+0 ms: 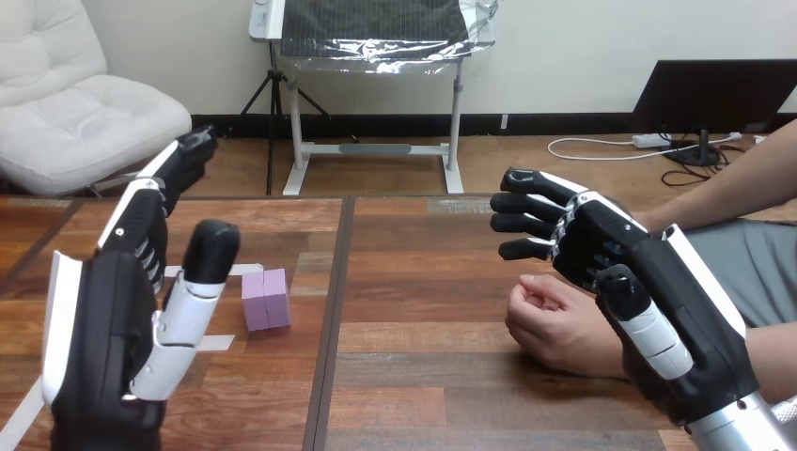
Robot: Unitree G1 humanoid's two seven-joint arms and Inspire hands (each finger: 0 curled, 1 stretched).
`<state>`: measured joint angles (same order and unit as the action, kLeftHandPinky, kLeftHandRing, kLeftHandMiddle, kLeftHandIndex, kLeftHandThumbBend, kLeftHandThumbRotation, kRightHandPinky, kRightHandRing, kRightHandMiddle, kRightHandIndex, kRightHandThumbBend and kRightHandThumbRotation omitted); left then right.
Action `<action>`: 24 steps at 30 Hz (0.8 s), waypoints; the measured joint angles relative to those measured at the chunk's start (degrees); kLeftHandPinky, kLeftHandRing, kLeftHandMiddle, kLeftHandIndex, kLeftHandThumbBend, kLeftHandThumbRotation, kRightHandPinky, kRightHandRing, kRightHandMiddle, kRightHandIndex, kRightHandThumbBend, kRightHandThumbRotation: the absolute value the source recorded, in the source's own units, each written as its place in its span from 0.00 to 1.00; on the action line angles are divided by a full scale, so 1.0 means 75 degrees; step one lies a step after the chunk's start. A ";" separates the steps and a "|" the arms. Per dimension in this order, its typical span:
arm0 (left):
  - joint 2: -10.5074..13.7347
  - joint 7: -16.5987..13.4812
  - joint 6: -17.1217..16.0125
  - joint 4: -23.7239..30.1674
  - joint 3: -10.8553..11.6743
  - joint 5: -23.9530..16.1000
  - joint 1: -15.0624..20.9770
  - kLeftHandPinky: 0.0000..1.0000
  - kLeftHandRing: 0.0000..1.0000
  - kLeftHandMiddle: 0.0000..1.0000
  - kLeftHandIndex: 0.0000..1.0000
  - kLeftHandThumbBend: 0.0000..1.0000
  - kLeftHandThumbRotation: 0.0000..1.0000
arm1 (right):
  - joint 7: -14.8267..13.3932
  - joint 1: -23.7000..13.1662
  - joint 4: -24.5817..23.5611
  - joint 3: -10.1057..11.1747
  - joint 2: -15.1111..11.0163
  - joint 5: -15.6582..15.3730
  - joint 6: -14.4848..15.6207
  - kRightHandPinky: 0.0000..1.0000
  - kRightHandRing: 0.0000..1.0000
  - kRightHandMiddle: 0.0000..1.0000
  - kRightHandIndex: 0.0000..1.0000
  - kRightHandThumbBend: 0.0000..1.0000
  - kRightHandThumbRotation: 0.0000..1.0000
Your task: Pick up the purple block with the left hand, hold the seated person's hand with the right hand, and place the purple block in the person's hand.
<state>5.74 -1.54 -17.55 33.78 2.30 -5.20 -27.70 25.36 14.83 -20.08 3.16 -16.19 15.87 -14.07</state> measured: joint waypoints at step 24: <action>0.0544 0.0247 0.0025 -0.1351 0.0525 -0.0454 0.1198 0.59 0.78 0.84 0.81 0.48 0.79 | -0.0002 -0.0045 0.0010 0.0000 0.0003 -0.0004 0.0000 0.74 0.80 0.81 0.83 1.00 0.84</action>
<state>9.82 0.31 -17.37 23.65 6.24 -8.60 -18.71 25.35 14.49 -20.00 3.15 -16.17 15.84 -14.07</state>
